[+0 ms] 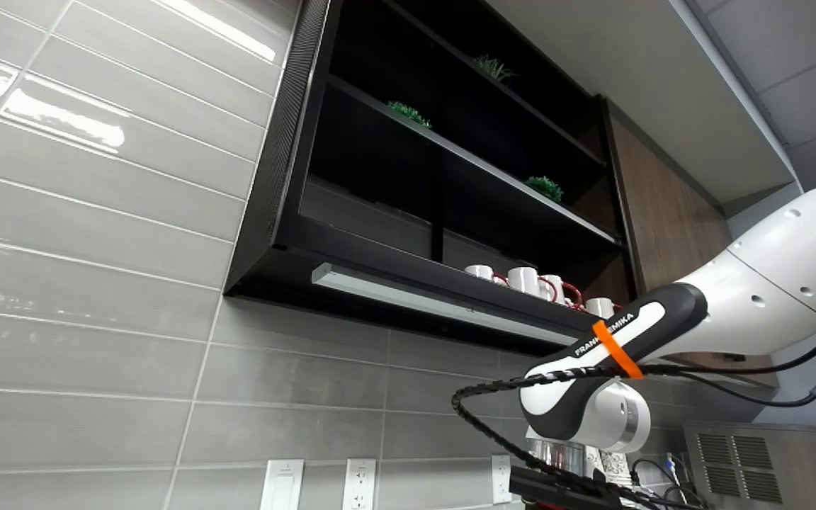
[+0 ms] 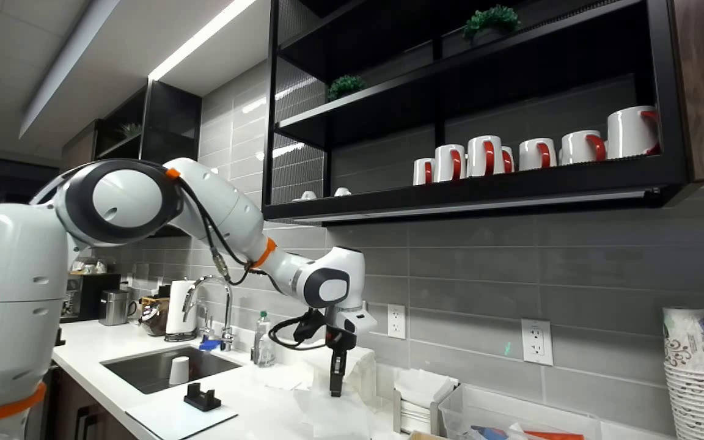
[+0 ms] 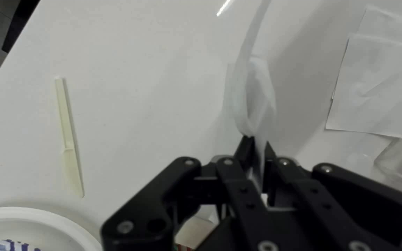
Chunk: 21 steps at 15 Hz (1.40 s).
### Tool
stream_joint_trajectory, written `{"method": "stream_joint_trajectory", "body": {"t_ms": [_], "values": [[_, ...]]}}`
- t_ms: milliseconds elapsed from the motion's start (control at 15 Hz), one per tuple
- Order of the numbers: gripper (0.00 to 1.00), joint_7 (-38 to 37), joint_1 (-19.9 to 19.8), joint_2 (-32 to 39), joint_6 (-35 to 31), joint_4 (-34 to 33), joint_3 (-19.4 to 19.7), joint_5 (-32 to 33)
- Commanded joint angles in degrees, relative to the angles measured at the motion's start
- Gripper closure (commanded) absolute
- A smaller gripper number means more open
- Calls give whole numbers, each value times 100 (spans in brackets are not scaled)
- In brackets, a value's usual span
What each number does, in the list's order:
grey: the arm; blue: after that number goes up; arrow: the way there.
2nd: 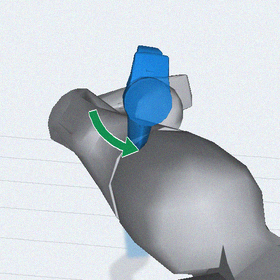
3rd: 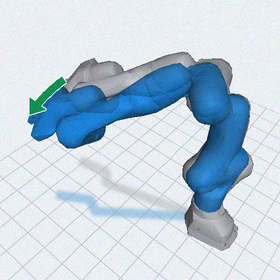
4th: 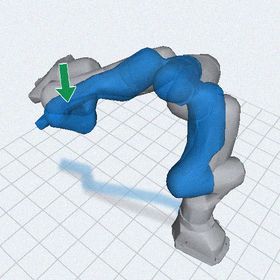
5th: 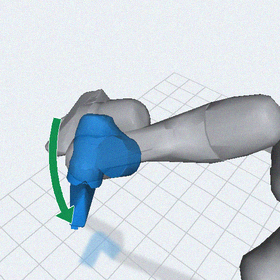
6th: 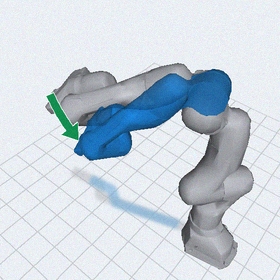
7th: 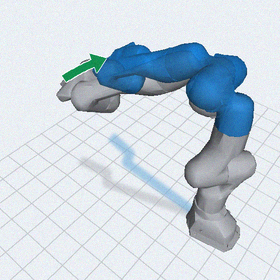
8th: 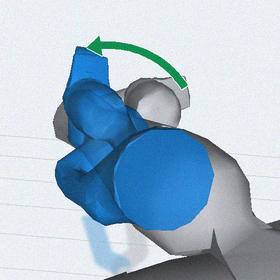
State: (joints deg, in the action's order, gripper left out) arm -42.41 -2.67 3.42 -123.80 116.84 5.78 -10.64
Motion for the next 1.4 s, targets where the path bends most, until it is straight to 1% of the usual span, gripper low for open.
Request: {"method": "stream_joint_trajectory", "body": {"t_ms": [0, 200, 467, 533, 733, 1333], "values": [[98, -284, -112, -324, 376, 71, 47, 209], [98, -430, -197, -521, 595, 74, 69, 339], [98, -611, -289, -742, 892, 50, 47, 350], [94, -391, -285, -586, 728, -6, 38, 221], [94, -459, -305, -682, 760, 1, 34, 229], [94, -474, -304, -682, 760, 10, 31, 234]]}}
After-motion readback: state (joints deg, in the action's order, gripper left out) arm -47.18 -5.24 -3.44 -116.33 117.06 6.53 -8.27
